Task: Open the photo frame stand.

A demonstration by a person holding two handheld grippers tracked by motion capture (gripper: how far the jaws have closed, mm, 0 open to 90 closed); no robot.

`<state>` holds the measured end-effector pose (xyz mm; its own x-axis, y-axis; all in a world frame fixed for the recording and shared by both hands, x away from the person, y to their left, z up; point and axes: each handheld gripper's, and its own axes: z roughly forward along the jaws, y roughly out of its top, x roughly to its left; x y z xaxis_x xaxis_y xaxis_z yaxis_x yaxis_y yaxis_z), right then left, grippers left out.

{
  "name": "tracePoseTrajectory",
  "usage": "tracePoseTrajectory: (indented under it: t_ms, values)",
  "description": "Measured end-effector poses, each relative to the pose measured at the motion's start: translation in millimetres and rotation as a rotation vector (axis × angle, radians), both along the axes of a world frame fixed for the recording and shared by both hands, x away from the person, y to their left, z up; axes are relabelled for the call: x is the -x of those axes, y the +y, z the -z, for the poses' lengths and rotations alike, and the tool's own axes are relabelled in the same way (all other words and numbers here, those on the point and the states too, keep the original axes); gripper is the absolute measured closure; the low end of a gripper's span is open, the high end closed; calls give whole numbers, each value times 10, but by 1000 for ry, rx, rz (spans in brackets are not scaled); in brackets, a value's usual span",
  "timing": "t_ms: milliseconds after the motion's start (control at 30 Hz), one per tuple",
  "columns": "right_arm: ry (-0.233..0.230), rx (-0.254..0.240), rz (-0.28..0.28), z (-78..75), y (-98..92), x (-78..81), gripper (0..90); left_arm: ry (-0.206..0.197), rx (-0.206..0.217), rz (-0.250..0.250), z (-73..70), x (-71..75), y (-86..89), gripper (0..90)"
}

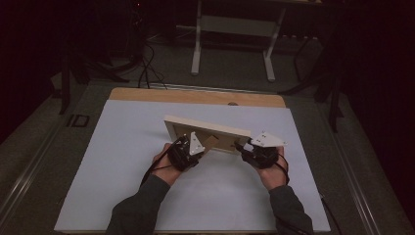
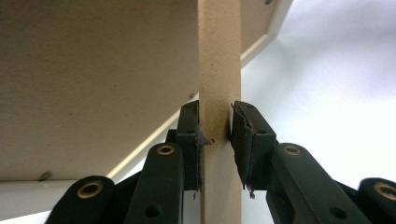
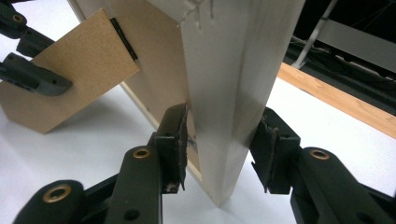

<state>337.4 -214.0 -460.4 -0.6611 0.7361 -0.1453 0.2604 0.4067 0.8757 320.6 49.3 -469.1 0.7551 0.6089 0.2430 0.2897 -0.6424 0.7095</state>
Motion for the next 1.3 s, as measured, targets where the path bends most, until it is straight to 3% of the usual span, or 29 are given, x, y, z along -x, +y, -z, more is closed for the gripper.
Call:
tracePoseTrajectory:
  t_ms: [267,533,733,900,1300]
  values:
    - [-4,6,-11,11,0,42,578,7,26,54,-15,145,-29,719]
    - [-5,17,-34,26,-5,91,575,19,17,75,32,184,-32,708]
    - [-5,9,-37,33,-14,89,574,28,23,87,46,190,-22,647]
    - [1,6,-40,31,-18,86,573,53,69,86,45,177,35,602]
    - [22,-6,-52,40,-37,61,570,65,112,94,12,192,102,564]
